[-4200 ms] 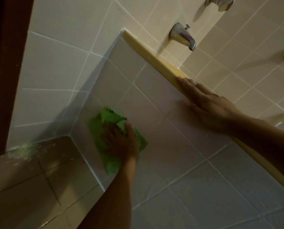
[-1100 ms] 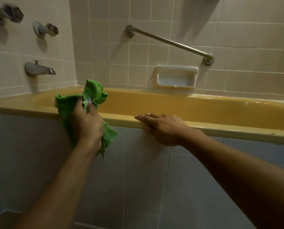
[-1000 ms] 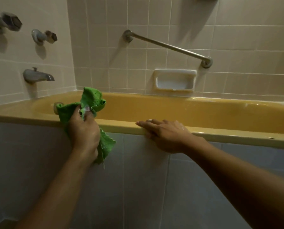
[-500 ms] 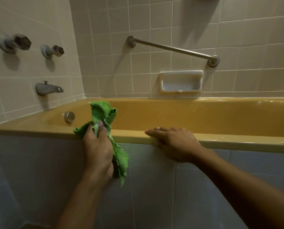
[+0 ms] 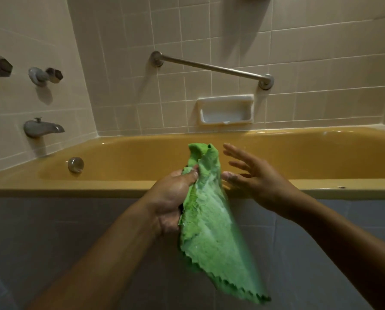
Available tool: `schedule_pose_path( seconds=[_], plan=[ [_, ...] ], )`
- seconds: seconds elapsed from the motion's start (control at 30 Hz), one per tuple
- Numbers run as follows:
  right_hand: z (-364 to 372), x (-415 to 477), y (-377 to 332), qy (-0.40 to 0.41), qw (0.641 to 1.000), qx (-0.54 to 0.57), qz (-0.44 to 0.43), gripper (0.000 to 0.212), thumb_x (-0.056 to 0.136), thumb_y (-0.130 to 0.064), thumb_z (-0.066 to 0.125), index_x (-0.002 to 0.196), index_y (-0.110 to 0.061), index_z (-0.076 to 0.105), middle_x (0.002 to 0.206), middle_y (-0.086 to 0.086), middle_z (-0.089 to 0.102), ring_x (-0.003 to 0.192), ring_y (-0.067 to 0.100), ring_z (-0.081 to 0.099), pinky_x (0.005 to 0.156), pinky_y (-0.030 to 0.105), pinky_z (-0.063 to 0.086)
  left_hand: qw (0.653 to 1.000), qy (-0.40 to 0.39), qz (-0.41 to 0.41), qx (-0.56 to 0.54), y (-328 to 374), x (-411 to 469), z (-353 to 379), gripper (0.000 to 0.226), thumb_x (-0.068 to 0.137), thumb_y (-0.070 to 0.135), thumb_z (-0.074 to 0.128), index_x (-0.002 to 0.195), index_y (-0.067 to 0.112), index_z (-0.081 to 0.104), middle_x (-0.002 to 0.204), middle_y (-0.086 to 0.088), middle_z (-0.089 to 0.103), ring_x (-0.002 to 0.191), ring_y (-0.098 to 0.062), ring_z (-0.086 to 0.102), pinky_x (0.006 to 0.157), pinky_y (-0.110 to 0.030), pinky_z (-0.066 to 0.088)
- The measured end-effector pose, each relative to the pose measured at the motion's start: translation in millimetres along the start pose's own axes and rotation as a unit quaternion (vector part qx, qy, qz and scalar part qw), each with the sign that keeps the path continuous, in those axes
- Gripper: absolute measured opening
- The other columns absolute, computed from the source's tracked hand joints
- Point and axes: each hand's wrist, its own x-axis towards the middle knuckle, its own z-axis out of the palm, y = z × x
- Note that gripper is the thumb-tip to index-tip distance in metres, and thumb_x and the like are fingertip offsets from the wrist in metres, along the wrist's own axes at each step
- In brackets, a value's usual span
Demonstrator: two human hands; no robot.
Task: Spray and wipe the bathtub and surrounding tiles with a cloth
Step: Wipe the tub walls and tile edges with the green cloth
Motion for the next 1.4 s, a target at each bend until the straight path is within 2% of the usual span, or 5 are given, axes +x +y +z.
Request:
schedule_pose_path(
  seconds=[0.3, 0.67, 1.0, 1.23, 1.4],
  plan=[
    [-24.6, -9.3, 6.1, -0.009, 0.998, -0.041, 0.043, 0.018, 0.087, -0.015, 0.074, 0.104, -0.012, 0.077, 0.098, 0.003, 0.078, 0.095, 0.018, 0.074, 0.084, 0.036, 0.062, 0.991, -0.042, -0.014, 0.128, -20.7, 7.1, 29.5, 0.026, 0.105, 0.020, 0.055, 0.106, 0.000, 0.072, 0.100, -0.023, 0.075, 0.086, -0.034, 0.073, 0.084, -0.048, 0.059],
    [-13.1, 3.1, -4.8, 0.056, 0.995, -0.066, 0.045, 0.024, 0.070, -0.036, 0.077, 0.088, -0.020, 0.079, 0.086, -0.005, 0.077, 0.085, 0.010, 0.074, 0.070, 0.028, 0.061, 0.974, 0.019, 0.103, 0.199, -22.1, -7.0, -22.0, 0.032, 0.079, 0.001, 0.082, 0.110, 0.009, 0.075, 0.099, -0.008, 0.079, 0.095, -0.024, 0.076, 0.085, -0.040, 0.062],
    [-17.0, 9.7, -27.1, 0.071, 0.994, -0.087, 0.014, 0.006, 0.082, -0.021, 0.077, 0.085, -0.016, 0.077, 0.079, -0.001, 0.076, 0.077, 0.009, 0.074, 0.062, 0.019, 0.056, 0.886, 0.115, 0.225, 0.389, -33.8, 21.9, -20.0, 0.035, 0.067, 0.012, 0.093, 0.097, 0.023, 0.079, 0.086, 0.009, 0.077, 0.081, -0.006, 0.073, 0.074, -0.036, 0.063],
    [-67.8, -3.1, -24.2, 0.132, 0.979, -0.150, 0.040, 0.014, 0.079, -0.025, 0.080, 0.088, -0.015, 0.078, 0.085, 0.006, 0.076, 0.082, 0.021, 0.072, 0.069, 0.039, 0.063, 0.929, 0.095, 0.222, 0.281, -31.4, 47.5, -11.4, 0.008, 0.080, 0.010, 0.085, 0.085, 0.012, 0.080, 0.087, -0.010, 0.079, 0.088, -0.031, 0.075, 0.083, -0.057, 0.059],
    [-104.8, -18.0, -6.6, 0.172, 0.962, -0.202, 0.073, 0.016, 0.080, -0.023, 0.081, 0.091, -0.013, 0.077, 0.087, 0.005, 0.072, 0.082, 0.017, 0.069, 0.053, 0.017, 0.050, 0.917, 0.056, 0.224, 0.324, -39.8, 69.9, 28.6, 0.012, 0.081, 0.008, 0.084, 0.085, 0.019, 0.079, 0.082, 0.000, 0.079, 0.084, -0.023, 0.076, 0.079, -0.044, 0.063]
  ],
)
